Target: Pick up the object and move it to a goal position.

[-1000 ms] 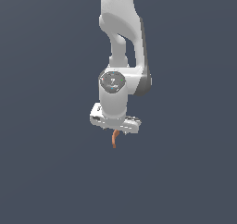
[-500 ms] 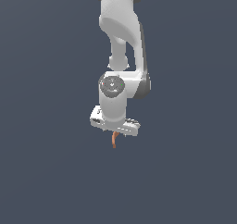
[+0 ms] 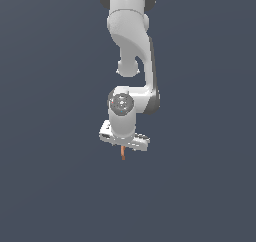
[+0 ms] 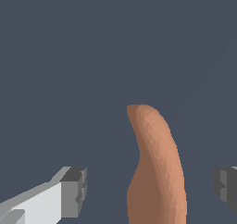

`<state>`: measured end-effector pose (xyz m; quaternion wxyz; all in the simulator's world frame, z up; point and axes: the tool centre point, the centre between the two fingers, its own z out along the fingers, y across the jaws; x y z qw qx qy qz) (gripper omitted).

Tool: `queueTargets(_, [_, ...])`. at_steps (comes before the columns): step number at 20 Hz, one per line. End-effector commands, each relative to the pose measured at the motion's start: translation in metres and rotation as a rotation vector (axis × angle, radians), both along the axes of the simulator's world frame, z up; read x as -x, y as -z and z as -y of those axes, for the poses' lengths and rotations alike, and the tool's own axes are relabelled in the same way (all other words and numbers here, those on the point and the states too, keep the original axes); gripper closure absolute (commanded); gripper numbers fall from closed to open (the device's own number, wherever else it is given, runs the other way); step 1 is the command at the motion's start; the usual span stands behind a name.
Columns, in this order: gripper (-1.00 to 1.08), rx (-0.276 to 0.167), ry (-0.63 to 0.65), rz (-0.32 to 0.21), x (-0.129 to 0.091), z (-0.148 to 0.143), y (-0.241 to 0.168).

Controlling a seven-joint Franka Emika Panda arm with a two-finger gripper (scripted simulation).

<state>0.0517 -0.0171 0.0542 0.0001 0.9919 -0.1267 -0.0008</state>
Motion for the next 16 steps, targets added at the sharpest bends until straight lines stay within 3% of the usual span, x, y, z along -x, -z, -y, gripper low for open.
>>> queueTargets(1, [-0.92, 0.000, 0.000, 0.002, -0.0008, -0.0001, 0.0057])
queueTargets(4, [-0.92, 0.000, 0.000, 0.002, -0.0018, -0.0001, 0.0061])
queueTargets(5, [1.08, 0.000, 0.000, 0.002, -0.0018, -0.0001, 0.0061])
queueTargets(16, [1.08, 0.000, 0.000, 0.002, -0.0019, -0.0001, 0.0061])
